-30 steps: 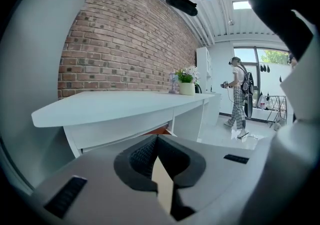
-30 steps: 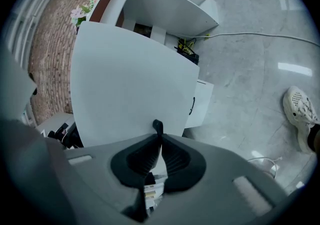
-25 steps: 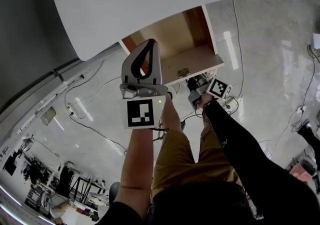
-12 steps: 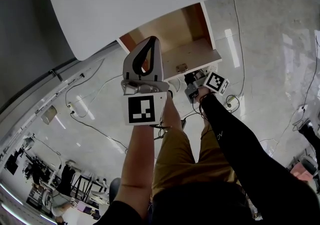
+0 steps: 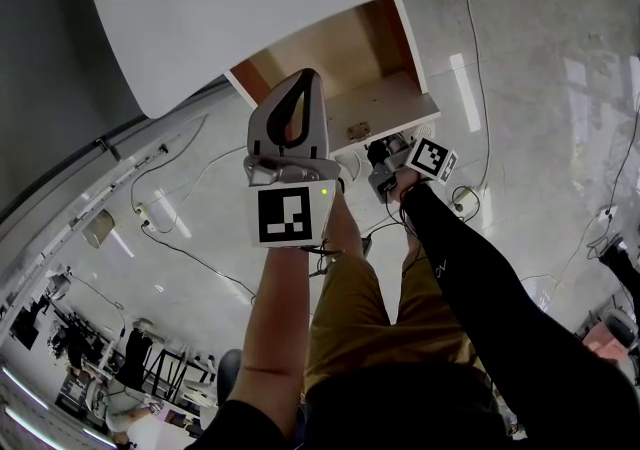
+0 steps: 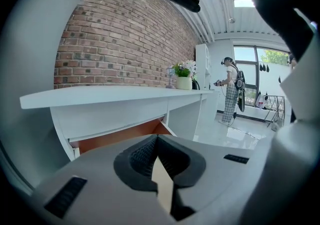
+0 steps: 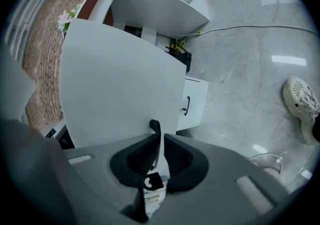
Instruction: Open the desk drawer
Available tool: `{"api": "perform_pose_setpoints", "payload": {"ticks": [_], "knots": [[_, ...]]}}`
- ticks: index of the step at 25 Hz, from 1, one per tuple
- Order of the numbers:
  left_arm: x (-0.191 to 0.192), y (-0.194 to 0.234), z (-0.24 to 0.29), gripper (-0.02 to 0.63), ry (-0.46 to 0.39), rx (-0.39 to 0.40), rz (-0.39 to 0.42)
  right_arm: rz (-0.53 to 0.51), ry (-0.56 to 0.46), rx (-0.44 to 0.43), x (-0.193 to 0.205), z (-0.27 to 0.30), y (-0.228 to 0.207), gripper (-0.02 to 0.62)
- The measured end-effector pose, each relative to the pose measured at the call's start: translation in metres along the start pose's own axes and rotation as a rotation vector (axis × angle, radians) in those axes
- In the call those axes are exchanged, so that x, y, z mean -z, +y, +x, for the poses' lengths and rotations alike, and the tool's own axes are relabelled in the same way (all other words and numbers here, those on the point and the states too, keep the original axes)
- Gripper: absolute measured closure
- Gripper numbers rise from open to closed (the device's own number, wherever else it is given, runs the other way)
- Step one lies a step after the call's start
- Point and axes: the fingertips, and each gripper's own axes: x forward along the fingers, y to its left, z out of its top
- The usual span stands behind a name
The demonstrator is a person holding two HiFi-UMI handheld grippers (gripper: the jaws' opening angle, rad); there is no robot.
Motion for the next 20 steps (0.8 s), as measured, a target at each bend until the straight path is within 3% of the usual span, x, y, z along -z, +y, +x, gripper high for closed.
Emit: {"api": "perform_pose_setpoints", "payload": {"ticks": [3, 7, 9, 15, 20], "knots": [[-0.001, -0.003, -0.001, 0.597, -0.004, 0.004, 0.007, -0.011, 0.017, 0.051, 0.001, -0.002, -0.010, 0.489], [-0.001, -0.008, -0.002, 0.597, -0.011, 0.009, 0.013, -0.075, 0.003, 0.169, -0.002, -0.013, -0.032, 0.235], [-0.001, -0.011, -0.002, 0.597, -0.011, 0.014, 0.017, -0.132, 0.013, 0.192, -0.003, -0.017, -0.034, 0.160], [0.000, -0.020, -0.002, 0.597, -0.012, 0.018, 0.026, -0.380, 0.121, 0.214, -0.011, -0.024, -0.024, 0.158], [-0.006, -0.027, -0.006, 0.597, -0.010, 0.011, 0.013, -0.548, 0.120, 0.243, -0.040, -0.045, -0.010, 0.158]]}}
